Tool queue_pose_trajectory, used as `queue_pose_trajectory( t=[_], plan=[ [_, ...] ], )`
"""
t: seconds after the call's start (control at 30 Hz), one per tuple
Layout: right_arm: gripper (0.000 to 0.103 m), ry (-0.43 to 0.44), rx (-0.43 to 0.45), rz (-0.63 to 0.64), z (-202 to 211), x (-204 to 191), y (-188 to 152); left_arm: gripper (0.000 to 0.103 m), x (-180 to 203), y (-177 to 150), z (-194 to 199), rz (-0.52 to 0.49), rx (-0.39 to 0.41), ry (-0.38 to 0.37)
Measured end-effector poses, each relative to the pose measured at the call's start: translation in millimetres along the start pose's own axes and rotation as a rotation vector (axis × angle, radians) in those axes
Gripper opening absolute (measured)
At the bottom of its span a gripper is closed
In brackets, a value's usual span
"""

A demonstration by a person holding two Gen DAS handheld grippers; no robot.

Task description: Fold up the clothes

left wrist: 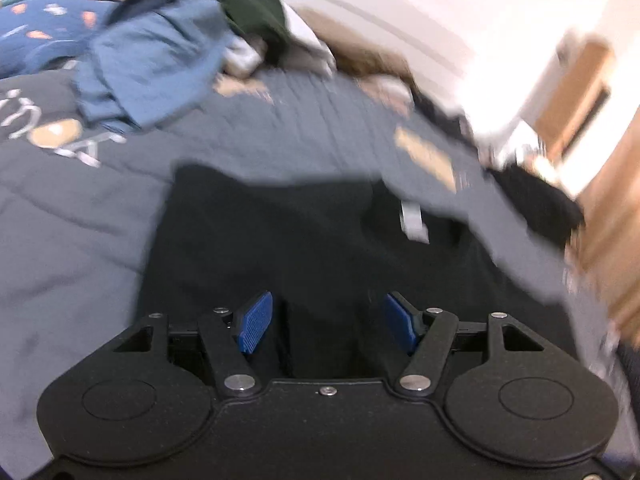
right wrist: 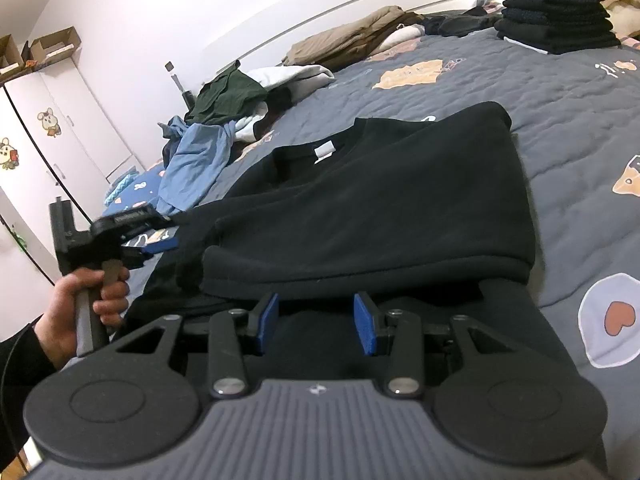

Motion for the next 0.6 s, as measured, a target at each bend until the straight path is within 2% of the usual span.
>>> queue_pose_trajectory(
  t=[0.07, 0.2, 0.23, 0.27, 0.3, 0.33, 0.47, 0.57, 0.6],
  plan=[
    [0.041, -0.002, -0.002, 0.002, -1, -1, -1, 0.065, 8, -14, -16, -0.051, -0.058, 0.014],
    [0.041, -0.001, -0.007, 0.011, -2, -2, -2, 0.068, 13, -21, -34, -0.104, -0.062, 0.086],
    [0.041, 0.000, -0.009, 0.010, -2, -2, -2, 0.061, 16, -20, -36, -0.123, -0.061, 0.106],
    [0.041, 0.002, -0.010, 0.009, -2, -2, -2, 0.044, 20, -17, -34, -0.161, -0.044, 0.118],
    [0.041, 0.003, -0.011, 0.007, -2, -1, -2, 0.035, 24, -14, -33, -0.198, -0.026, 0.129],
    [0.041, 0.003, -0.011, 0.004, -2, -1, -2, 0.019, 28, -11, -31, -0.234, -0.009, 0.140],
    [0.041, 0.005, -0.008, -0.005, -1, -1, -1, 0.017, 30, 15, -7, -0.173, 0.147, 0.102],
    [0.041, 0.008, -0.003, 0.001, 1, -3, -1, 0.017, 40, 24, -3, -0.205, 0.206, 0.107],
    [0.041, 0.008, -0.003, 0.002, 1, -3, -1, 0.018, 41, 21, -11, -0.223, 0.182, 0.119]
  ],
)
Point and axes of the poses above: each gripper's, at about its wrist camera, not at the fingertips, and z roughly against the way its jaws point, x to its right, y to its top, the point moved 10 cm from there along -z, roughly the way its jaws point, and after that the axes turned 4 degrees about -y, right-handed, at the moved point
